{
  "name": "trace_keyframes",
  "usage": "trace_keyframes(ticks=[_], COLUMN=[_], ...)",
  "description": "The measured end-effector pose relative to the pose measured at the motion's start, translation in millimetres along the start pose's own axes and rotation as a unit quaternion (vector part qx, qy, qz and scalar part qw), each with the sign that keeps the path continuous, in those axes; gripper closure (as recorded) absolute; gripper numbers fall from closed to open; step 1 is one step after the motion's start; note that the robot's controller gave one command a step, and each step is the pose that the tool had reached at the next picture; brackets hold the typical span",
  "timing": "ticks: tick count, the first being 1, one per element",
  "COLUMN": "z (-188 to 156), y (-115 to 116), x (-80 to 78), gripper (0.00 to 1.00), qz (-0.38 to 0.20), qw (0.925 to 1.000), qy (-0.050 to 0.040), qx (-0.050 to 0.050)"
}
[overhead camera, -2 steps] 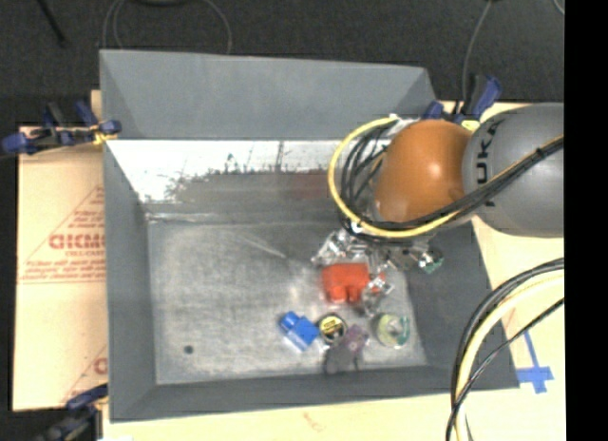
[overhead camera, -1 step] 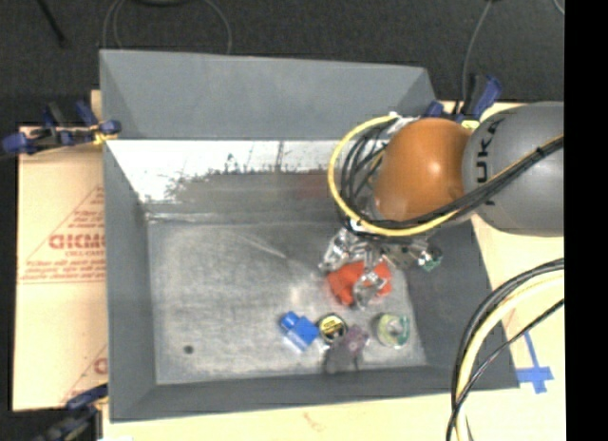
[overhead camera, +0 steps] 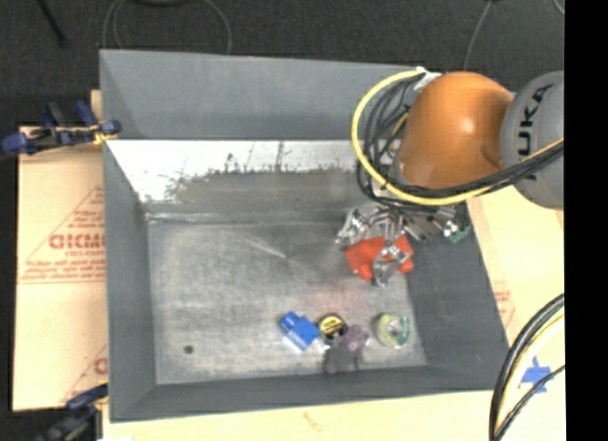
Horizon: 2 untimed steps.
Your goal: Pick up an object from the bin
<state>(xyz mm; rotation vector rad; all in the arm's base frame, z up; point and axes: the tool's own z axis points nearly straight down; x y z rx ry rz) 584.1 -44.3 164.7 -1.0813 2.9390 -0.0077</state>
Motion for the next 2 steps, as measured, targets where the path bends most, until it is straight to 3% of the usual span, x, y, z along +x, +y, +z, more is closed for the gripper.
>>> trace_keyframes(ticks=[2], z=[-17.3], y=[-2.7], x=[-1.6], gripper=[1.00], qz=[0.006], qw=[1.0000], qy=[0.0014], qx=[-0.002])
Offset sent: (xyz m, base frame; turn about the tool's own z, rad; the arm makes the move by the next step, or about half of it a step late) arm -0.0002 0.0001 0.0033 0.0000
